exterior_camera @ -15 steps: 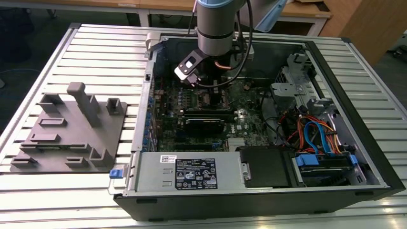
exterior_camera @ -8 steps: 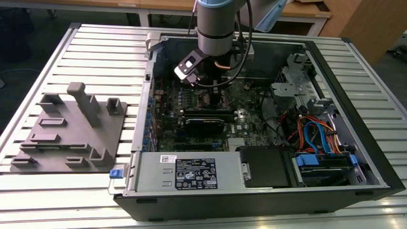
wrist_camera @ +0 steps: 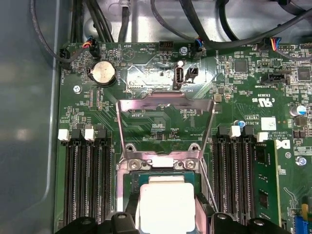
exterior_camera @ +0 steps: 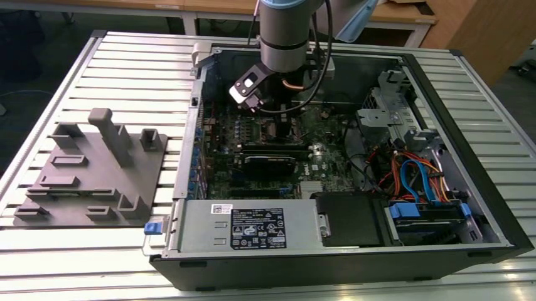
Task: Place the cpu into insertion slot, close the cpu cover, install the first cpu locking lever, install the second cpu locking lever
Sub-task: 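Place the cpu into insertion slot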
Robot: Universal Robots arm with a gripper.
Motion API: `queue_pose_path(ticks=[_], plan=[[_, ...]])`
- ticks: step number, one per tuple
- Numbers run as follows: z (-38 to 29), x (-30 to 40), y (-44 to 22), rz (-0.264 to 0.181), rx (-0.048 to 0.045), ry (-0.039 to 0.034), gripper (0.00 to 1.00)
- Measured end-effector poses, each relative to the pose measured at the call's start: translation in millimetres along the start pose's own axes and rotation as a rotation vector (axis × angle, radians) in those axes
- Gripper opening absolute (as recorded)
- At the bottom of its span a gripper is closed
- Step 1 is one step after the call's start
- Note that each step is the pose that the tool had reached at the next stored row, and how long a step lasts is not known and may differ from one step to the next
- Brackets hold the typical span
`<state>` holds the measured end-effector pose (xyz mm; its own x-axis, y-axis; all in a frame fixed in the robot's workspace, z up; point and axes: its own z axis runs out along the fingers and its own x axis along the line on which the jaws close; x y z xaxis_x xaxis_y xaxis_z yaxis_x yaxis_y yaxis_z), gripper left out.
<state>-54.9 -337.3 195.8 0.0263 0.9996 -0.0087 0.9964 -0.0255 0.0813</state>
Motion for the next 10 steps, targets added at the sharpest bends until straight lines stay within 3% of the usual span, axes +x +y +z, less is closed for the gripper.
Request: queue_pose_path(ticks=[10], plan=[[0.8, 0.0, 2.1, 0.001, 0.0009, -0.0002, 0.53]])
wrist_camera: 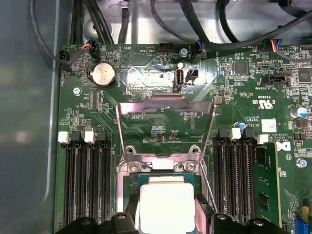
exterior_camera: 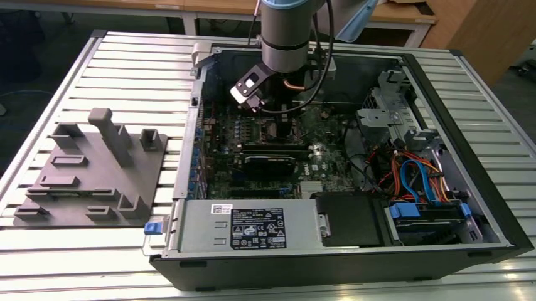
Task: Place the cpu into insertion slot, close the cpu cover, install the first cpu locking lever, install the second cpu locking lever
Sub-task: 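Place the cpu into insertion slot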
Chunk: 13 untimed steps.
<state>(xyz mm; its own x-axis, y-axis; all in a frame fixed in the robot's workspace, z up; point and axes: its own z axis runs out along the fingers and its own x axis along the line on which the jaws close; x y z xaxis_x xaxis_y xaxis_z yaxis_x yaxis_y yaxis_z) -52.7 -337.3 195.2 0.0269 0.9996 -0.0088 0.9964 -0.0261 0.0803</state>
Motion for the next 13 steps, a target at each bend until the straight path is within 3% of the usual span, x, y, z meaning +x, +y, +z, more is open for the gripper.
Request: queue_pose_path(ticks=[6, 13], plan=[[0.1, 0.0, 0.0, 0.001, 0.0002, 0.0002, 0.53], [-0.2, 0.0, 0.0, 0.002, 0.0084, -0.0002, 0.53]])
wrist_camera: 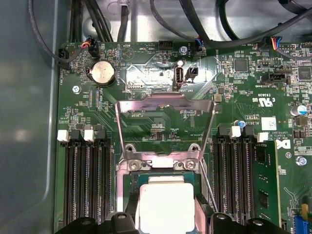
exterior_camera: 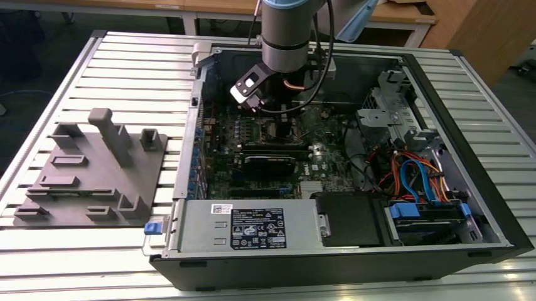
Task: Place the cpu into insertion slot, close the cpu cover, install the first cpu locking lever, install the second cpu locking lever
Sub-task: 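Place the cpu into insertion slot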
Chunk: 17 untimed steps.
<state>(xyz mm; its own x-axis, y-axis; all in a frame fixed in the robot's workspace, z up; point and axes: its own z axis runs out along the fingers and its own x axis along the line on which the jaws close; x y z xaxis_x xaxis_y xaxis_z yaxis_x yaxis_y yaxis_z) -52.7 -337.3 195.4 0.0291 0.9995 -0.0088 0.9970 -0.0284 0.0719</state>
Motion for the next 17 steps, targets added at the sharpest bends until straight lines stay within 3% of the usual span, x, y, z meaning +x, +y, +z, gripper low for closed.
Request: queue_pose_path(ticks=[17], plan=[[1.5, 1.0, 0.2, 0.0, 0.0041, 0.0012, 0.53]])
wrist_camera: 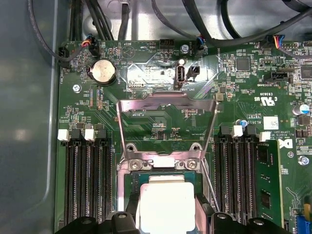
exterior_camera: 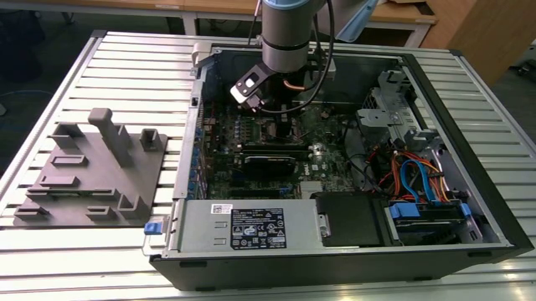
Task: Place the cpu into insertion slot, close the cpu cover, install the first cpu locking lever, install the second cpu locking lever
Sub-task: 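Place the cpu into insertion slot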
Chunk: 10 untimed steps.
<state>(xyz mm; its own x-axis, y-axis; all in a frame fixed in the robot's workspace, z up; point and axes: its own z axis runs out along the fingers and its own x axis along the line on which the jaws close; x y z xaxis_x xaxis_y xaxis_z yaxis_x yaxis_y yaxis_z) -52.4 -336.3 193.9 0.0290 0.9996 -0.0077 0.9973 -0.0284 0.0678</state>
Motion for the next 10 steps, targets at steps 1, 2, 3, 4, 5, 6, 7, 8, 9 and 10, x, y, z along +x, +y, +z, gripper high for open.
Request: queue_pose_path(ticks=[1, 2, 3, 4, 5, 6, 7, 8, 9, 10], plan=[[0.1, 0.1, 0.0, 0.0, 0.0, -0.0001, 0.53], [0.2, 0.1, -0.1, 0.0, 0.0, 0.0, 0.53], [0.3, 0.1, -0.1, 0.0, 0.0, 0.0001, 0.53], [0.3, 0.2, -0.1, 0.0, 0.0, 0.0001, 0.53], [0.4, 0.2, 0.0, 0.0, -0.0001, 0.0004, 0.53], [0.1, 0.3, 0.0, 0.0, 0.0001, 0.0008, 0.53], [-0.5, 0.4, 0.1, 0.0, 0.0006, 0.0016, 0.53], [-1.5, 0.4, 0.2, 0.0, 0.0022, 0.0013, 0.53], [-2.3, 0.3, 0.2, 0.0, 0.0041, 0.0006, 0.53], [-2.4, 0.3, 0.2, 0.0, 0.0045, 0.0004, 0.53]])
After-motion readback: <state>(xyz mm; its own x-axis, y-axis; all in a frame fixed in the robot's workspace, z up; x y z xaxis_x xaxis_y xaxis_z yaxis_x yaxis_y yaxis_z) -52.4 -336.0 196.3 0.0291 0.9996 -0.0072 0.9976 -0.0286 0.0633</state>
